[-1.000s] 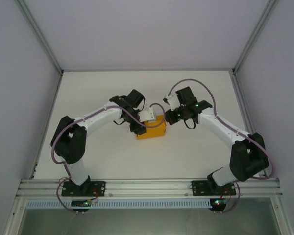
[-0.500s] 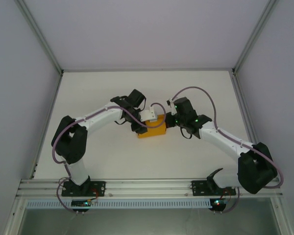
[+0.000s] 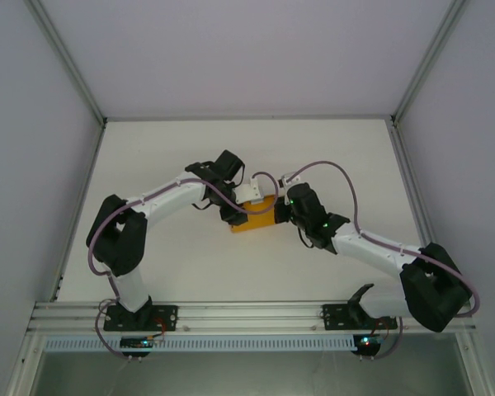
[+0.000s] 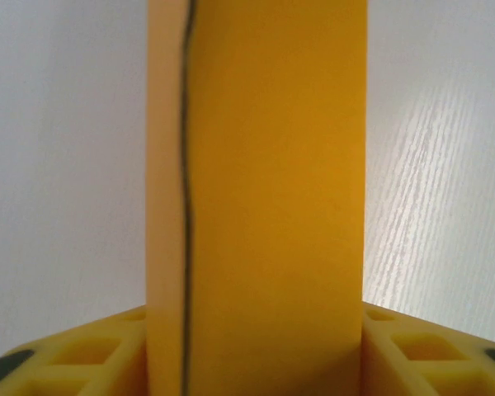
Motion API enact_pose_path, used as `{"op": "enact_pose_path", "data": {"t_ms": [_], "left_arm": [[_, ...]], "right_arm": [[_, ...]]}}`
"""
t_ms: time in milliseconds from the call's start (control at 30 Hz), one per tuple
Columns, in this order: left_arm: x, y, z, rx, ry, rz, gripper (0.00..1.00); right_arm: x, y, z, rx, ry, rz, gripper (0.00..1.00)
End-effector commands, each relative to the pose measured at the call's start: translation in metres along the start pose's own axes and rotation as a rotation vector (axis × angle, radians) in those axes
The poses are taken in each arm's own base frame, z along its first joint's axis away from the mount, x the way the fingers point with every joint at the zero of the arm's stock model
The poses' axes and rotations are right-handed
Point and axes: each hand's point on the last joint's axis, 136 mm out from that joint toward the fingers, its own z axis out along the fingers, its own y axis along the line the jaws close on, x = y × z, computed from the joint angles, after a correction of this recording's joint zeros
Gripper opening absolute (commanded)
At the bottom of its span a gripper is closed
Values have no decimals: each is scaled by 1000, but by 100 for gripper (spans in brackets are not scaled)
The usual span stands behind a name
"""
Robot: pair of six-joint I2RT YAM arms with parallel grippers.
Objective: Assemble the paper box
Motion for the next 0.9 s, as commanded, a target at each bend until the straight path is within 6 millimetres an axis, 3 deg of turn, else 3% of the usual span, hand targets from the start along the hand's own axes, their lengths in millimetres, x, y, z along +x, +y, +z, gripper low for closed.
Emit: {"op": "enact_pose_path", "data": {"t_ms": [0,100,133,167,433,567,600,733,867], "left_arm": [[-3,4,-2,-22,-16,-11,65],[-7,3,-11,-36,-39,-17,82],[-8,3,-14,-41,-48,-20,97],[-9,3,-17,-50,-56,-23,100],[-7,10,-57,-210,-149,-168,100],[11,22,-82,-365,-181,-342,100],[16,22,-87,-386,-191,-389,98],[20,11,-97,-360,-233,-491,72],[18,6,-95,-327,-260,-507,67]], "right_arm": [[39,-10,1,64,133,-34,0],[38,-8,-1,67,149,-23,0],[38,-7,-1,76,157,-21,0],[38,-7,-1,80,158,-25,0],[36,-9,-4,127,208,7,0],[38,-7,-8,133,259,29,0],[38,-5,-8,126,266,31,0],[40,-1,-7,108,295,37,0],[36,2,-5,103,290,44,0]]}}
